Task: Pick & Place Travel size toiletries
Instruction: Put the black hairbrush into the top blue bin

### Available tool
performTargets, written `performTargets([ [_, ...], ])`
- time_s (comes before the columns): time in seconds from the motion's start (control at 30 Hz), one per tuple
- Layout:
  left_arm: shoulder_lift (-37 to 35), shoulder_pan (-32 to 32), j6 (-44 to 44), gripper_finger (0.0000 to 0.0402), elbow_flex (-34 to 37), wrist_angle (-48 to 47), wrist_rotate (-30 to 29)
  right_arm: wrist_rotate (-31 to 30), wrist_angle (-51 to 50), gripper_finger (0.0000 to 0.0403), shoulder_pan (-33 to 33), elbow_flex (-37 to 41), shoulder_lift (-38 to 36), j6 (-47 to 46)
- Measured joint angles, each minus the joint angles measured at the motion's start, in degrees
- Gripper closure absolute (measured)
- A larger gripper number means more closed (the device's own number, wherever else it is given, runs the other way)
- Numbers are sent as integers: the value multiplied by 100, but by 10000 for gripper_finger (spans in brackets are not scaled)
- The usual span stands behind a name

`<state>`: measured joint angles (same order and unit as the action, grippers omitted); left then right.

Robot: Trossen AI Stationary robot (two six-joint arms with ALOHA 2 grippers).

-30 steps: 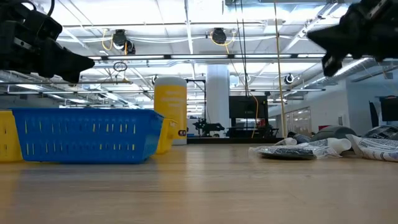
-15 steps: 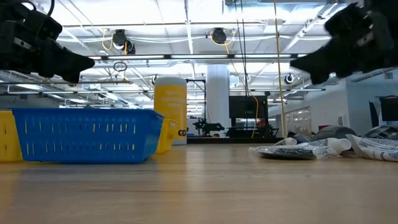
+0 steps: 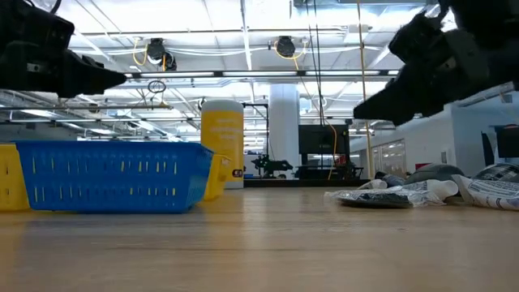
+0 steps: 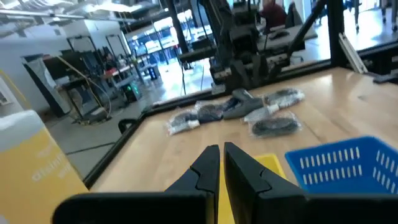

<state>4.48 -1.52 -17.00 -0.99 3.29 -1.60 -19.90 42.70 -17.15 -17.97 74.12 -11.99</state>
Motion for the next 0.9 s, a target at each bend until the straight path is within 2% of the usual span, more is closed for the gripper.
performTargets([
  [0.17,-1,0,794,376,-2,196,3,1071,-1385,265,568,-698,345,-576],
  [0.33,0,0,2461,376,-4,286,4,1364,-3015,190,916,-1539,910,-916],
  [0.43,-1,0,2817,376,-4,288,5,1427,-3322,171,971,-1789,1299,-953],
  [0.53,-1,0,2647,376,-4,284,-9,1419,-3337,171,971,-1839,1577,-986],
  [0.63,1,3,2412,376,-5,277,-187,1413,-3259,189,968,-1846,1776,-982],
  [0.73,1,0,2606,376,-7,243,-200,1390,-3197,222,914,-1847,1922,-889],
  [0.9,136,8,2879,376,-7,363,-204,1375,-2916,302,805,-1854,2179,-444],
])
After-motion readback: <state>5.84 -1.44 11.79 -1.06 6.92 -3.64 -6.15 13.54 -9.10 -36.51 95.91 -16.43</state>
